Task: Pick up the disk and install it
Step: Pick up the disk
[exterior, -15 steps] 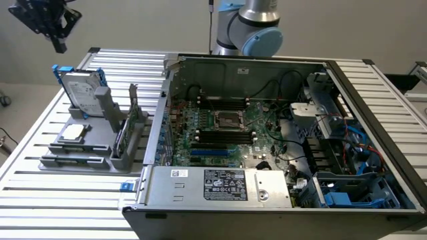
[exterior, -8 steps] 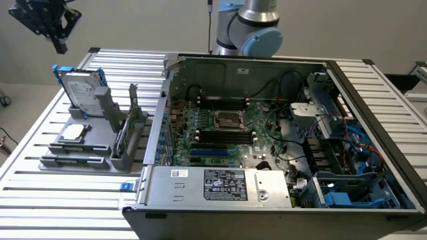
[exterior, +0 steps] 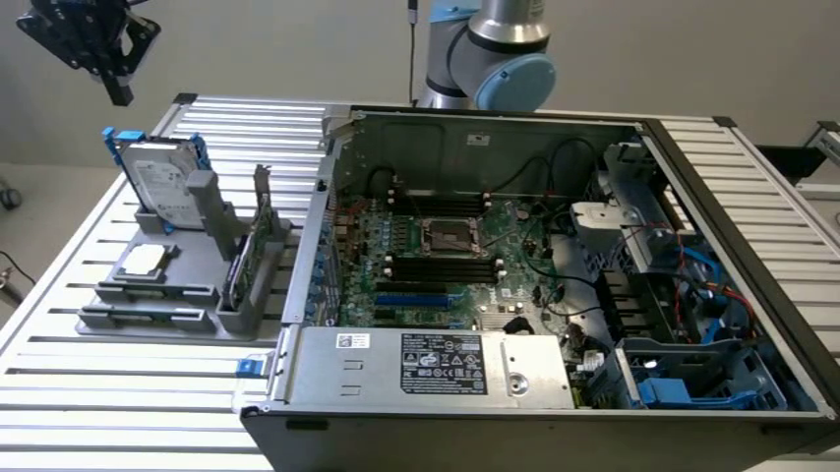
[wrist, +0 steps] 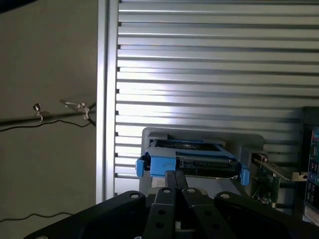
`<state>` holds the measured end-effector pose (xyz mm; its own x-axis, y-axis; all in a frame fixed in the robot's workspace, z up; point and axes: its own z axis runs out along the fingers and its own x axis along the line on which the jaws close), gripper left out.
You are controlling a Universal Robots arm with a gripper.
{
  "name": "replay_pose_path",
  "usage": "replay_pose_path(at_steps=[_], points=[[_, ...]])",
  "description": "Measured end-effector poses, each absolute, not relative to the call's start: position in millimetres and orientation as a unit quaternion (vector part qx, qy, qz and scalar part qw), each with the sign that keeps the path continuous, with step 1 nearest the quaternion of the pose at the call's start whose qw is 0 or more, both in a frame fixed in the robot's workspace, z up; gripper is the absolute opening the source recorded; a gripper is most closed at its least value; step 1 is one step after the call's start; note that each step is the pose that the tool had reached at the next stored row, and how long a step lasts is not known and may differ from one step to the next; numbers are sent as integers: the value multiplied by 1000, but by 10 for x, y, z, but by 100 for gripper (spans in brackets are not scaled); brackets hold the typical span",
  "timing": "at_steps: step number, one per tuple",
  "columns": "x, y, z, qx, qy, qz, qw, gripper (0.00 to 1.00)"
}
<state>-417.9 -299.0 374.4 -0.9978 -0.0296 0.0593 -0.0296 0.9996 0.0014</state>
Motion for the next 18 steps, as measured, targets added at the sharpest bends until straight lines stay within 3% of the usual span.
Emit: replay_pose_path(at_steps=[18], points=[[-4180,-2990,3743,100,-995,0,29,11]])
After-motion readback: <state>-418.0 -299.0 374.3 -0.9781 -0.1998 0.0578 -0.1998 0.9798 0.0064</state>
